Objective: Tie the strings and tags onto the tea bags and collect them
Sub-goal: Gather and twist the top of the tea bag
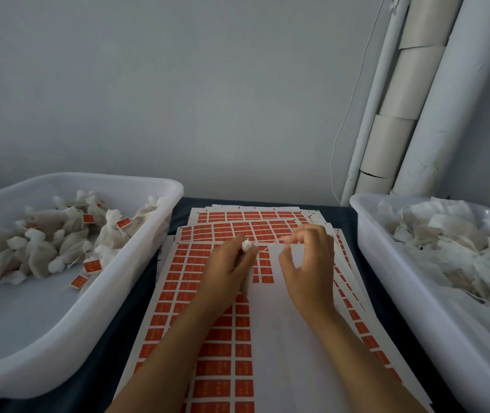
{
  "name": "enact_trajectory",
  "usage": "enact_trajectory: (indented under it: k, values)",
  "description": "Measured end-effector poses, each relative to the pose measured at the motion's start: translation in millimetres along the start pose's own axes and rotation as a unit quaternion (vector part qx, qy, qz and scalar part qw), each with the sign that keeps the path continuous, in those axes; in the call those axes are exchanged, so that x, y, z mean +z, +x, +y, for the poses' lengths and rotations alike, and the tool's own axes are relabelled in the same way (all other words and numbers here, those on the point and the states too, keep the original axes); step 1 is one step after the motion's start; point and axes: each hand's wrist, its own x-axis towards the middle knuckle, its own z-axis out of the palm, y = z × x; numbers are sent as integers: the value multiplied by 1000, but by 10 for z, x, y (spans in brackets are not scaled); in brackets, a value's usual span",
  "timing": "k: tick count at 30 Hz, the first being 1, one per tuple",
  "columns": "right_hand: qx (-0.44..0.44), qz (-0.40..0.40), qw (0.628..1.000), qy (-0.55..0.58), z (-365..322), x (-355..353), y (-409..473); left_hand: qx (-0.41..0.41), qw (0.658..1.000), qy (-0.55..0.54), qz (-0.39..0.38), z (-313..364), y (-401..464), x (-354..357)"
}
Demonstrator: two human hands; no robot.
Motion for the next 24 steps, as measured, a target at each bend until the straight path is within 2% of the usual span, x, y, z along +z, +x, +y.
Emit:
enact_trajectory:
  k: [3, 10, 17, 21, 24]
  values:
    - [10, -43, 999, -13, -15, 38, -35, -1, 1000, -15, 5, -35, 11, -29]
    - [-123, -163, 977, -64, -20, 21, -56, 17, 1000, -16, -20, -18, -4, -36]
    - [-138, -150, 977, -69, 4, 18, -39, 45, 998, -10, -34, 9, -5, -32]
    - [-109, -176, 977, -43, -2, 10, -35, 56, 998, -3, -35, 15, -3, 0]
    - [-89, -167, 981, -43, 6, 6, 0, 42, 998, -30, -21, 40, -13, 51]
